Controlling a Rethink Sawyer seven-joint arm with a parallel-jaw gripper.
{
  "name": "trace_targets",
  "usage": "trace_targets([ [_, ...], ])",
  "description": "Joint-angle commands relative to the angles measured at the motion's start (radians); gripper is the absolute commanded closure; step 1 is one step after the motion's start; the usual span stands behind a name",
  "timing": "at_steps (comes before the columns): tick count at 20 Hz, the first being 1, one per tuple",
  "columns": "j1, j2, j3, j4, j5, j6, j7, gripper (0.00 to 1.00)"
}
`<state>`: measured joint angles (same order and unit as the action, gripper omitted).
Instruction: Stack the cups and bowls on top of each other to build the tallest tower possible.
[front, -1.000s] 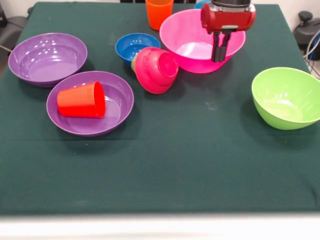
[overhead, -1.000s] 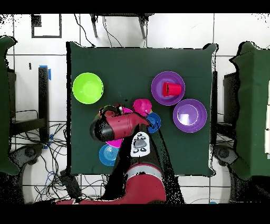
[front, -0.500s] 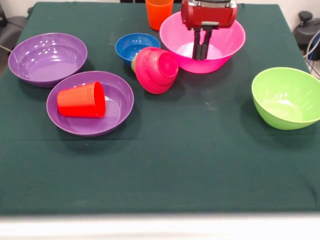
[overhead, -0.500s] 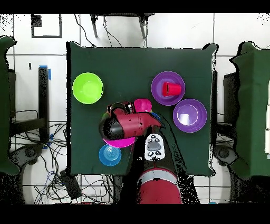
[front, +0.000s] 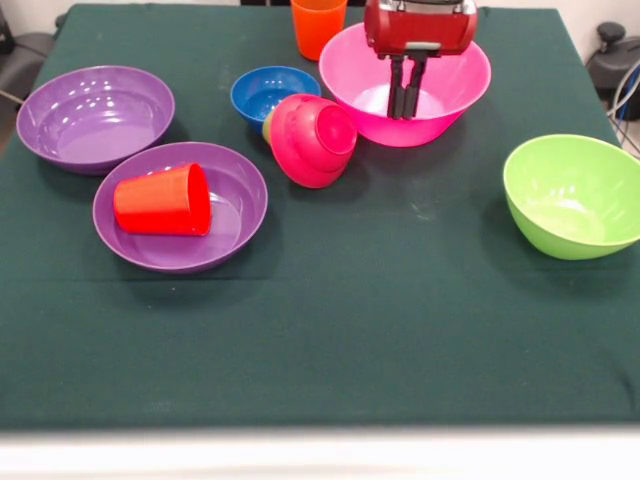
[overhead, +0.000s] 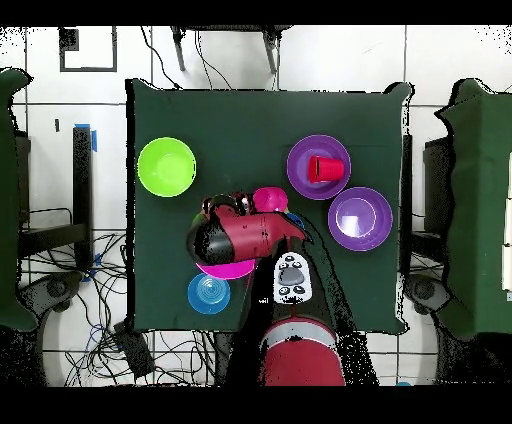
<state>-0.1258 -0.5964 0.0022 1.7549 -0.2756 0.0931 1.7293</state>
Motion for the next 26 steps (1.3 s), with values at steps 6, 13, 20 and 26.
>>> trace_targets([
  [6, 0.035, 0.129, 0.037, -0.013, -0.052, 0.423, -0.026, 1.00],
  [13, 0.026, 0.173, 0.042, -0.037, -0.073, 0.385, 0.009, 1.00],
  [20, 0.027, 0.180, 0.040, -0.051, -0.071, 0.357, 0.023, 1.00],
  [26, 0.027, 0.181, 0.040, -0.054, -0.072, 0.339, 0.025, 1.00],
])
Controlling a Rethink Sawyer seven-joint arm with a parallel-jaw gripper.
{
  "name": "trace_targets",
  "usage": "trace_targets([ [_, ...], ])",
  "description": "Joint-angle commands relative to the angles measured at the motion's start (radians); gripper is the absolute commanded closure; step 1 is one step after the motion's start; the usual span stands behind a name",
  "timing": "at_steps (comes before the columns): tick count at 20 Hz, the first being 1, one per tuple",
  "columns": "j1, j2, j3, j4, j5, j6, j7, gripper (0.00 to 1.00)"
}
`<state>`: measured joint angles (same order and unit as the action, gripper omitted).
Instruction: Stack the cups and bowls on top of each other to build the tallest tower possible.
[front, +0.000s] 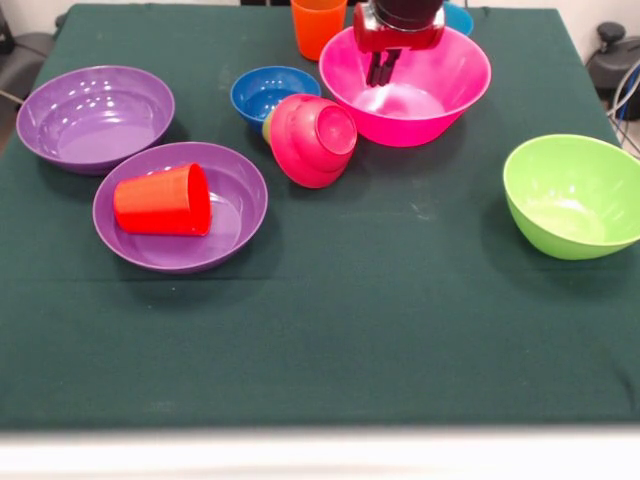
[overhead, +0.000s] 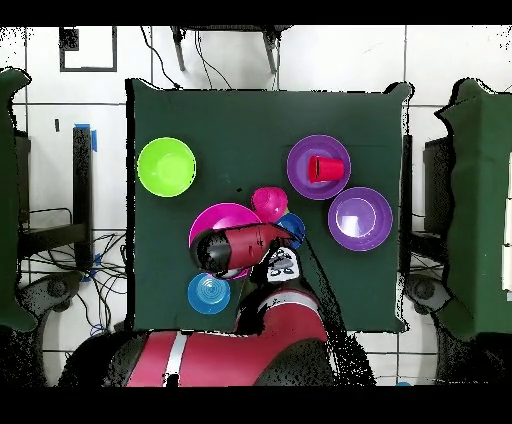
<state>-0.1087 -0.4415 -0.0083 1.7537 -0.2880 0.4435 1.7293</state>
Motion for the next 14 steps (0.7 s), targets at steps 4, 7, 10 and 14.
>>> trace_targets([
  [4, 0.003, 0.026, 0.052, -0.051, -0.063, -0.036, 0.027, 1.00],
  [7, 0.005, 0.024, 0.047, -0.048, -0.068, -0.061, 0.037, 1.00],
  [10, 0.007, 0.025, 0.043, -0.044, -0.077, -0.092, 0.047, 1.00],
  [14, 0.010, 0.025, 0.038, -0.037, -0.085, -0.126, 0.060, 1.00],
])
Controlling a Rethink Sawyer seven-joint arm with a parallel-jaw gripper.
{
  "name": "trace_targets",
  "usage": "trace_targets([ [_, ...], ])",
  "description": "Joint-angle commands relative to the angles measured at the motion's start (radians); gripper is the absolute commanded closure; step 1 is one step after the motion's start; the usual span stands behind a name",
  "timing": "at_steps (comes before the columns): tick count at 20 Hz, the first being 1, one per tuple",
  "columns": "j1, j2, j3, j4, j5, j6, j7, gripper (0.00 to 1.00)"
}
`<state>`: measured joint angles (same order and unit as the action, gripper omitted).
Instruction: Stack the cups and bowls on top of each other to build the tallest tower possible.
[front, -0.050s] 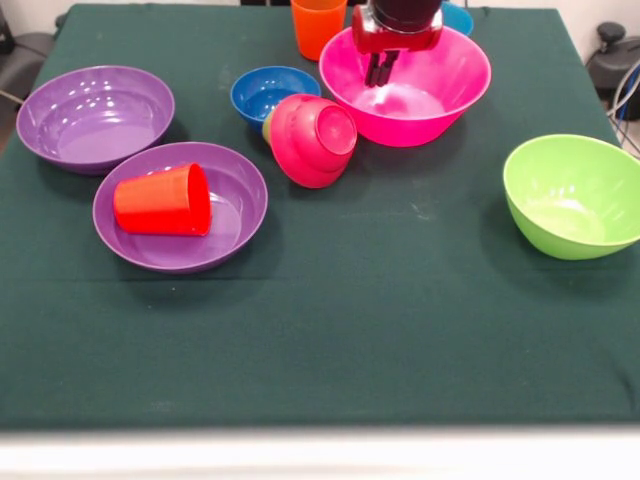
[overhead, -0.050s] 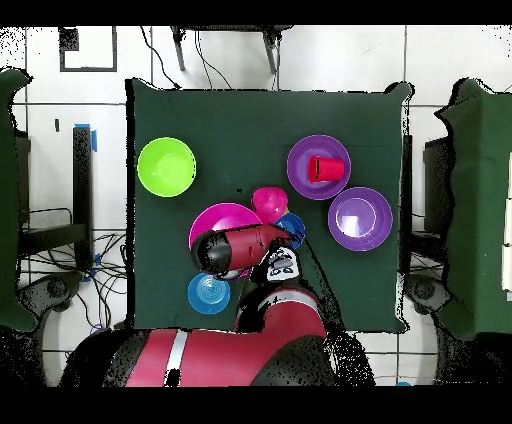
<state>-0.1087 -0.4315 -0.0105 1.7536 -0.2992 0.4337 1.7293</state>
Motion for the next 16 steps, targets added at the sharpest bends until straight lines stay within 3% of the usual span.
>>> trace_targets([
  [1, 0.011, 0.015, 0.039, -0.036, -0.075, -0.123, 0.063, 1.00],
  [16, 0.003, 0.027, 0.042, -0.030, -0.076, -0.171, 0.070, 1.00],
])
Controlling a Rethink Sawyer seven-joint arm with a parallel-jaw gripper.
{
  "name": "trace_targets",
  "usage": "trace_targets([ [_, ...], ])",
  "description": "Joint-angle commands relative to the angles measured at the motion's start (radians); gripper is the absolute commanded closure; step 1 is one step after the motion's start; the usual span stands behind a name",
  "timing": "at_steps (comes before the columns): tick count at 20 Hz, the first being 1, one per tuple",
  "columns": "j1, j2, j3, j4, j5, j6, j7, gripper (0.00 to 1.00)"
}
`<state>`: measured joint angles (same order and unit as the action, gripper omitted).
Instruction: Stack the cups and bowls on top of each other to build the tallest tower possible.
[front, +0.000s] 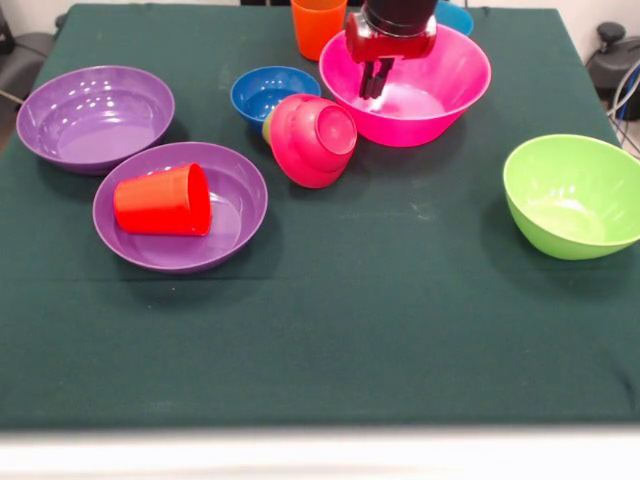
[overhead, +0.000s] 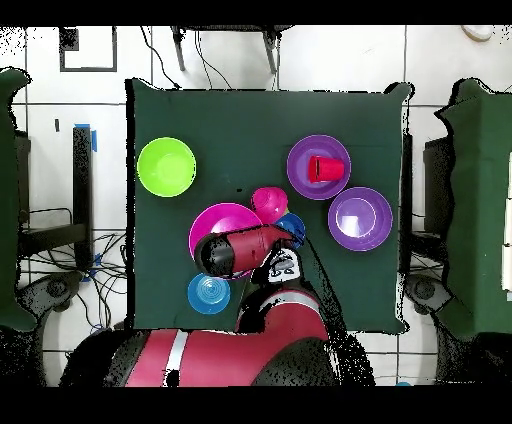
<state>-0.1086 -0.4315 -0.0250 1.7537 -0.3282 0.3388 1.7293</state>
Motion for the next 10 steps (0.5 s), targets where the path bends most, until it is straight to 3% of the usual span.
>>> trace_targets([
  [1, 0.002, 0.035, 0.056, -0.033, -0.046, -0.080, 0.072, 1.00],
  [10, 0.009, 0.122, 0.027, -0.058, -0.039, -0.175, 0.102, 1.00],
])
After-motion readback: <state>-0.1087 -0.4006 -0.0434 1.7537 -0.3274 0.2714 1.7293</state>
